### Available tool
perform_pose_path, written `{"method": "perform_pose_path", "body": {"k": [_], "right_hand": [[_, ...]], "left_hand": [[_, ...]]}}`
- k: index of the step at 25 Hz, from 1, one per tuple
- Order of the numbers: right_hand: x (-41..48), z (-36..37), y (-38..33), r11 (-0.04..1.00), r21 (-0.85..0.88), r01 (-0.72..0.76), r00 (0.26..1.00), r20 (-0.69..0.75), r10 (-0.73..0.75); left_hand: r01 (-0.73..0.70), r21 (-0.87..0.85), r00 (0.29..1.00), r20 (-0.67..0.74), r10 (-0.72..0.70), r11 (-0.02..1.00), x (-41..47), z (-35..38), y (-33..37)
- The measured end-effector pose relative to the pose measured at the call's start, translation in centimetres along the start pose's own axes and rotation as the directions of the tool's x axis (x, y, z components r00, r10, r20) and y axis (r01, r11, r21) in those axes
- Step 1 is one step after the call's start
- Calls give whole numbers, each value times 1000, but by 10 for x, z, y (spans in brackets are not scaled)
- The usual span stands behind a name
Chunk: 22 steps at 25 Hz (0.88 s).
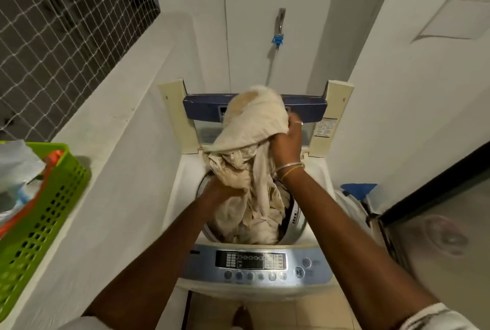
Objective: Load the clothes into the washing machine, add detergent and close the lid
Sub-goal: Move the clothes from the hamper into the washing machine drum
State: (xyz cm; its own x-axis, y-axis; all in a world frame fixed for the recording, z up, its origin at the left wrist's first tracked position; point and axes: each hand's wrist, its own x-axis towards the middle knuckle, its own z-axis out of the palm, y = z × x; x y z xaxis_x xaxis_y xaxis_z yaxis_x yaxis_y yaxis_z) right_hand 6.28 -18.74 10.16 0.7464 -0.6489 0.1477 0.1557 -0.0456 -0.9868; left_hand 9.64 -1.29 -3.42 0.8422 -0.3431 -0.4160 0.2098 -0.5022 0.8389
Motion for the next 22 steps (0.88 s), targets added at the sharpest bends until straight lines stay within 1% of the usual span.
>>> {"method": "perform_pose_path", "body": {"k": [2,3,4,5,6,7,8,9,10,11,13,14,15,17,19,20,22], "right_hand": [[-9,-8,43,993,-110,-49,999,-6,49],[-13,-11,68,979,-193,-68,997,31,75],[-17,-15,92,946,-313,-77,990,85,109],[-23,-19,116,881,-467,-80,975,146,166],[-28,-22,137,779,-623,-76,942,211,260],[-34,-23,153,654,-753,-73,886,252,388],[-42,-23,168,541,-839,-67,811,270,519],[-49,-22,180,458,-887,-58,741,269,615],[-55,-20,188,409,-912,-39,705,266,658],[-58,-17,196,382,-924,-16,701,262,663],[-54,-9,211,370,-928,34,719,280,636],[-48,-7,220,365,-930,41,711,284,644],[-43,-6,231,353,-935,33,691,277,668],[-36,-10,256,313,-949,-38,644,216,734],[-35,-17,280,280,-948,-153,634,123,763],[-36,-18,292,267,-941,-208,636,78,768],[-34,-15,308,236,-910,-341,610,-23,792]], "left_hand": [[61,3,996,-65,-61,998,2,-10,-17],[82,20,990,-120,-79,996,1,-15,-20],[56,73,982,-182,-42,996,-3,-17,-19],[32,137,973,-232,1,990,2,-18,-26],[-21,205,973,-223,68,979,2,-17,-29],[-45,259,977,-189,96,965,5,-16,-32],[-80,310,983,-134,127,947,8,-14,-38],[-99,355,987,-85,138,929,13,-11,-46],[-131,411,986,-39,161,902,17,-8,-54],[-151,496,982,-21,186,855,23,-6,-62],[-165,687,960,-52,274,708,42,0,-75],[-151,754,953,-61,297,639,51,2,-76],[-144,803,945,-62,321,578,60,4,-80],[-158,856,951,-1,309,492,78,13,-92],[-203,868,962,91,257,453,93,27,-104],[-217,864,967,128,219,455,100,33,-109],[-245,815,969,219,112,525,120,43,-112]]}}
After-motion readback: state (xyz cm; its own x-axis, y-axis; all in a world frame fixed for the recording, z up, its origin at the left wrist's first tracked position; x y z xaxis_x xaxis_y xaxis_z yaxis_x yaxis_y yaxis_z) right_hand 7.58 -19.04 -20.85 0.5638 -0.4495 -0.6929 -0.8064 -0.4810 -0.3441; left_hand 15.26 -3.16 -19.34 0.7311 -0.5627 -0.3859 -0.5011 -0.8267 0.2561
